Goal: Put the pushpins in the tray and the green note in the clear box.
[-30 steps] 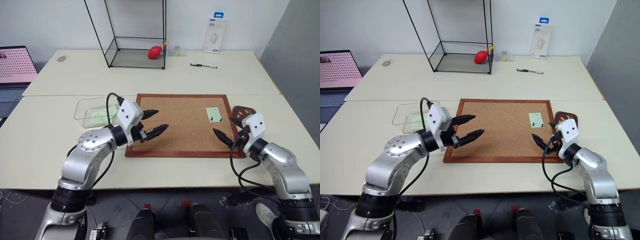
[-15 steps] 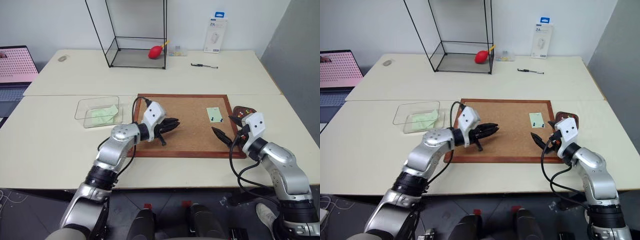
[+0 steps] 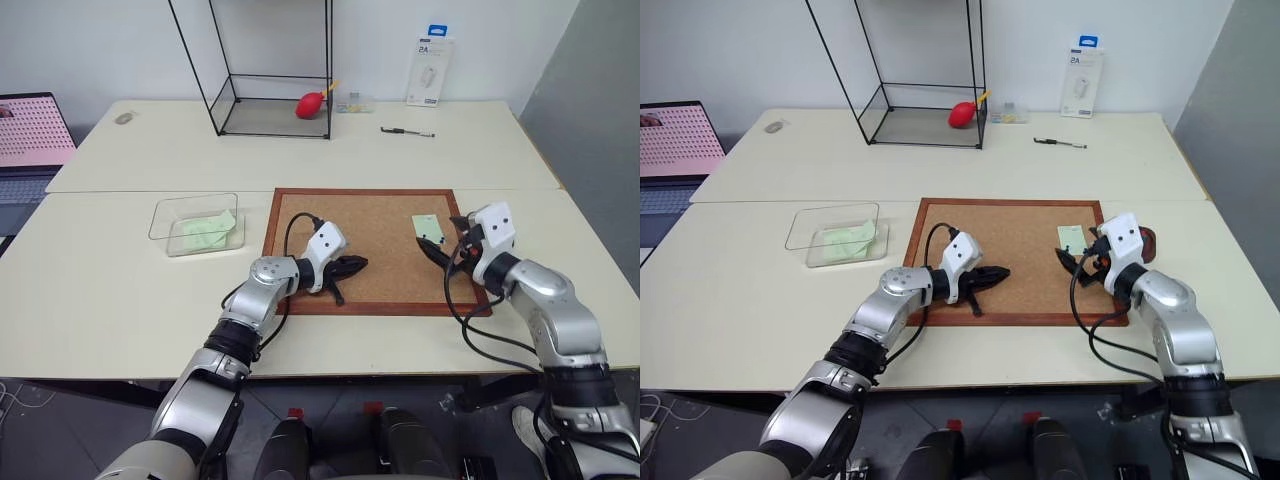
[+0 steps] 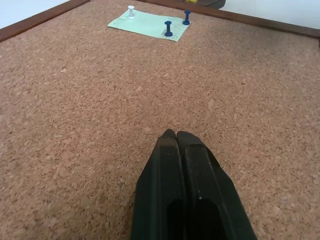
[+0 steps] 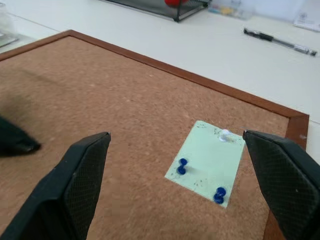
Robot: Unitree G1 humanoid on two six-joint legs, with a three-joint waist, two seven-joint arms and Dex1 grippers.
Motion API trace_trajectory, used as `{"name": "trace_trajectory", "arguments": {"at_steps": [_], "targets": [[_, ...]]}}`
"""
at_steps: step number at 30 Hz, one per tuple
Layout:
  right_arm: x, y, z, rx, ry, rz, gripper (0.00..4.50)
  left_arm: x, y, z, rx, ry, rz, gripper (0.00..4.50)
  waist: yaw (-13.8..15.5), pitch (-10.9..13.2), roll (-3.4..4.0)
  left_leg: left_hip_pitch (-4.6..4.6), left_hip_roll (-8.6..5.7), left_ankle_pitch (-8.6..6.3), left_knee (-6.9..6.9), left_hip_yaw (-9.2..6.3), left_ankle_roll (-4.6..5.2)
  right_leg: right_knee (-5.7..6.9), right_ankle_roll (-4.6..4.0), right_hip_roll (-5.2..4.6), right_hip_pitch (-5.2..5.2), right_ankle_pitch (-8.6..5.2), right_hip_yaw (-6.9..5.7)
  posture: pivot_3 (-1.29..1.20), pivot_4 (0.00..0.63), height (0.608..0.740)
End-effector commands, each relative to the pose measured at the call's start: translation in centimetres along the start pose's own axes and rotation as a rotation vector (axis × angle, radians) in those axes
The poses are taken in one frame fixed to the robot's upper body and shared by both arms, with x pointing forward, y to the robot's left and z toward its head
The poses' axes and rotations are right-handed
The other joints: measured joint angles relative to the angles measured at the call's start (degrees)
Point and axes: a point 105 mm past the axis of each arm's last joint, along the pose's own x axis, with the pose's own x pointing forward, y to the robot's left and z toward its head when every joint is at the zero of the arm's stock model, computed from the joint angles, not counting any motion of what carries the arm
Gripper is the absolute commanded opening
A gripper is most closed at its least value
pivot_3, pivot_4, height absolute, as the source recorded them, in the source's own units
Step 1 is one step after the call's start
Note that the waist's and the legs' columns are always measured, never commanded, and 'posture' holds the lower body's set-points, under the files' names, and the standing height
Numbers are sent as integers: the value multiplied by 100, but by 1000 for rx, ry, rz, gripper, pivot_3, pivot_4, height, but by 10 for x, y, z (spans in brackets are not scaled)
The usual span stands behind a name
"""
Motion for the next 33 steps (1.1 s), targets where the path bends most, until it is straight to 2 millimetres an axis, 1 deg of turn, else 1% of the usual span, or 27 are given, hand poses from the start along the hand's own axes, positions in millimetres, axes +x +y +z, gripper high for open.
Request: {"name": "trace_trajectory", "arguments": {"at_steps": [1,4,10,12,13,20,29,31,32,33], "targets": [[22,-20,13,17,0,-57,4500,3,-3,-4,-2,12,-11,45,-6,-1,2,1,-1,0,0,2,0,1,1,-1,0,1,2,0,150,740],[38,-29,13,24,24,-79,4500,3,-6,-5,-2,11,-16,45,-2,-2,3,7,-1,1,2,3,1,5,2,-1,2,2,2,0,150,740],[56,-39,3,9,74,-121,4500,1,-10,-5,0,11,-18,45,-4,-2,4,1,-1,0,-1,3,1,-2,0,-1,2,2,3,0,150,740],[59,-41,-1,3,88,-135,4139,0,-10,-5,1,12,-17,0,-4,-2,4,1,-3,1,-1,6,1,-3,0,-4,2,2,6,0,150,740],[60,-43,-3,0,95,-143,4122,-1,-10,-5,2,12,-16,0,-6,-2,4,0,-3,0,-2,5,1,-3,0,-4,2,2,5,0,150,740],[64,-43,-9,14,99,-152,2504,-2,-9,-4,4,12,-10,0,-13,-2,4,3,-2,1,-2,6,1,0,0,-3,1,2,7,0,150,740],[67,-41,-8,10,92,-146,609,-2,-9,-4,4,16,-7,0,-14,-2,4,3,-2,1,-1,6,1,2,0,-3,1,2,6,0,150,740],[67,-42,-8,8,91,-145,207,-2,-9,-5,4,18,-6,0,-15,-2,4,2,-2,1,-1,6,1,2,0,-3,1,2,7,0,150,740],[67,-42,-8,7,89,-144,99,-2,-9,-5,4,19,-6,0,-15,-2,4,2,-2,1,-1,6,1,1,0,-3,1,2,7,0,150,740],[67,-42,-7,7,86,-144,99,-2,-9,-5,3,21,-5,0,-14,-2,4,2,-2,1,-1,6,1,2,0,-3,1,2,7,0,150,740]]}}
